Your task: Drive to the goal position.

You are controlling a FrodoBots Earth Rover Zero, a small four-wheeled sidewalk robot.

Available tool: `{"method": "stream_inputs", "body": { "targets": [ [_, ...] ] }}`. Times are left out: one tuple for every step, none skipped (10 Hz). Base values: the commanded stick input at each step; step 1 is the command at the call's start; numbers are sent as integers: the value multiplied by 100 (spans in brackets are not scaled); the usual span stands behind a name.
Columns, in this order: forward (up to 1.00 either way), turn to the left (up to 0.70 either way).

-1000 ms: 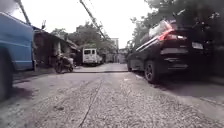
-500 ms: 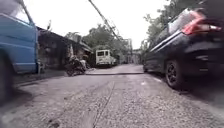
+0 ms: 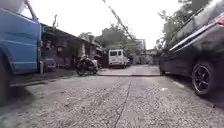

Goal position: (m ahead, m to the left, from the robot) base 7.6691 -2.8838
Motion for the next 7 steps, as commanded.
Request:
{"method": "stream_inputs", "body": {
  "targets": [
    [100, 0],
    [100, 0],
    [100, 21],
    [100, 0],
    [100, 0],
    [100, 0],
    [100, 0]
  ]
}}
